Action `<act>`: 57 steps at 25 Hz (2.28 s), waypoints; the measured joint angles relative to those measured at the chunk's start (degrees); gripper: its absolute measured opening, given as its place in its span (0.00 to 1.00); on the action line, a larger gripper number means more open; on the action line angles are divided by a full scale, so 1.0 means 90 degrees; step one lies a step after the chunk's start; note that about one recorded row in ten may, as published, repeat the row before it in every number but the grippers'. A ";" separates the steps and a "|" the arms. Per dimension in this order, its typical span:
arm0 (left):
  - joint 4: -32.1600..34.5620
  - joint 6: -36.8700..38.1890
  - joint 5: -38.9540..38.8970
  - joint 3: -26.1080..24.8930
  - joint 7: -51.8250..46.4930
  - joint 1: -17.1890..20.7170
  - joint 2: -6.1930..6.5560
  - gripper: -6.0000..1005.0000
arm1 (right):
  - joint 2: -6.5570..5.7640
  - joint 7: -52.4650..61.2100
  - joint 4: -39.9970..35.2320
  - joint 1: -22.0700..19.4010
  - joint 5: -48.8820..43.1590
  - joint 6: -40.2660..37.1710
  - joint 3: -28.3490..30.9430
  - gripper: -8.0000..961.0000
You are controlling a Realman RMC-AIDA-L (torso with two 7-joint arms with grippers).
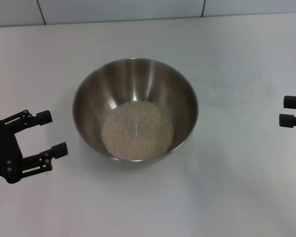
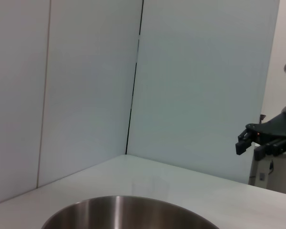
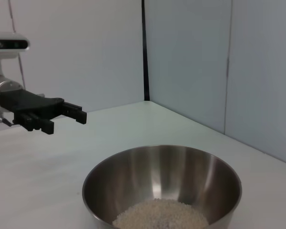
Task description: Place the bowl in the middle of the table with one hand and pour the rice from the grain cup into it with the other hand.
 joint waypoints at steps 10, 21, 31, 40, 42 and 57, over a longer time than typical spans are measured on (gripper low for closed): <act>-0.0094 0.0003 0.0003 -0.0022 -0.0035 -0.0207 -0.0021 0.79 | 0.0003 -0.0164 0.0040 -0.0086 -0.0020 -0.0045 -0.0055 0.53; -0.0473 0.0028 0.0062 -0.0011 0.0162 -0.0516 -0.0004 0.79 | -0.0018 -0.2173 0.1093 -0.0041 0.0225 -0.0167 0.0057 0.78; -0.0541 -0.0010 0.0072 0.0020 0.0194 -0.0533 -0.0020 0.79 | -0.0043 -0.2545 0.1828 0.0205 0.0572 0.0239 0.0032 0.78; -0.0620 -0.0014 0.0082 0.0019 0.0270 -0.0545 -0.0023 0.79 | -0.0041 -0.2537 0.2045 0.0414 0.0485 0.0197 -0.0029 0.78; -0.0620 -0.0007 0.0081 0.0019 0.0270 -0.0548 -0.0028 0.79 | -0.0039 -0.2537 0.2109 0.0447 0.0490 0.0199 -0.0030 0.78; -0.0688 -0.0024 0.0082 -0.0018 0.0277 -0.0705 -0.0031 0.79 | -0.0019 -0.2737 0.2303 0.0563 0.0495 0.0163 -0.0354 0.78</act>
